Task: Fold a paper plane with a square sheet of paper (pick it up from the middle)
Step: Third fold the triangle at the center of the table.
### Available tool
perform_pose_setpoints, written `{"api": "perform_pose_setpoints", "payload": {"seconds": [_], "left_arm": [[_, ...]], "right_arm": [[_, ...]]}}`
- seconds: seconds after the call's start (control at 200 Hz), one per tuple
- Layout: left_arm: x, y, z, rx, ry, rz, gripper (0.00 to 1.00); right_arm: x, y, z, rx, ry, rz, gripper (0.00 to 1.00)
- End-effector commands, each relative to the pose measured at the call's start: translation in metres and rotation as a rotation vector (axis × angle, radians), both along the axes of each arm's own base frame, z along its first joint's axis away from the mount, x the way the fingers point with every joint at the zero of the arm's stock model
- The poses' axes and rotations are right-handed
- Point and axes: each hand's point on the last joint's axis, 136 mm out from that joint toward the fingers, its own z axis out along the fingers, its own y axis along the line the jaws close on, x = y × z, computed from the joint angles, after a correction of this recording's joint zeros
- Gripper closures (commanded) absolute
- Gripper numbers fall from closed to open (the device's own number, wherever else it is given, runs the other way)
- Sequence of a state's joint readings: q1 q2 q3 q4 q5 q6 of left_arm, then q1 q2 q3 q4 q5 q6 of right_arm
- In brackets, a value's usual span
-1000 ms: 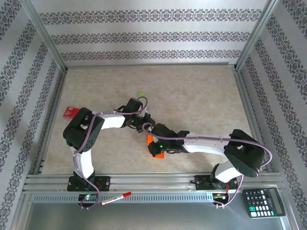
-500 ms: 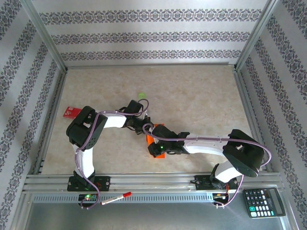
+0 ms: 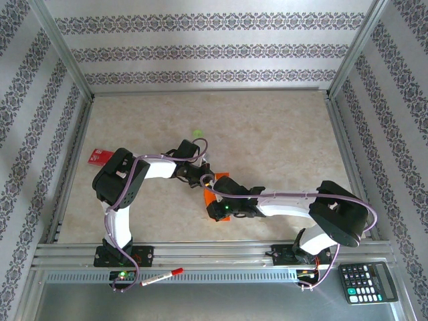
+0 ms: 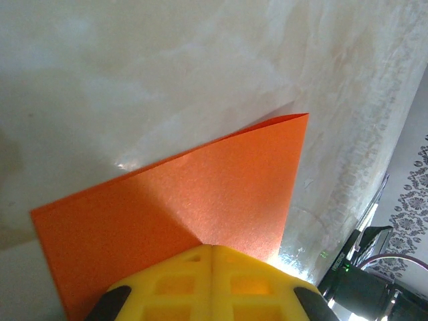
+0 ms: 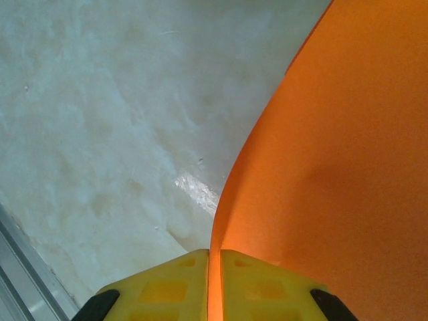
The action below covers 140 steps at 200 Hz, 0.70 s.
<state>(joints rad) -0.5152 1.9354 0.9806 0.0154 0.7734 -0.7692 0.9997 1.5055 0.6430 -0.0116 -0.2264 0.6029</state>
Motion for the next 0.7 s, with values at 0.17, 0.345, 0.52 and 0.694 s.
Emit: {"api": "perform_pose_setpoints", "payload": {"seconds": [0.17,0.345,0.52,0.694], "left_arm": [[-0.009,0.013,-0.02,0.073,0.044,0.005,0.96],[-0.01,0.013,-0.021,0.076,0.046,0.003,0.97],[-0.01,0.014,-0.022,0.082,0.045,0.001,0.97],[-0.011,0.014,-0.023,0.085,0.045,-0.001,0.97]], "right_arm": [[-0.006,0.001,-0.002,0.016,0.0,0.001,0.87],[-0.004,0.001,0.001,0.019,-0.012,-0.002,0.88],[0.0,-0.003,0.002,0.018,-0.016,-0.016,0.88],[0.004,-0.005,0.007,0.036,-0.015,-0.027,0.86]]}}
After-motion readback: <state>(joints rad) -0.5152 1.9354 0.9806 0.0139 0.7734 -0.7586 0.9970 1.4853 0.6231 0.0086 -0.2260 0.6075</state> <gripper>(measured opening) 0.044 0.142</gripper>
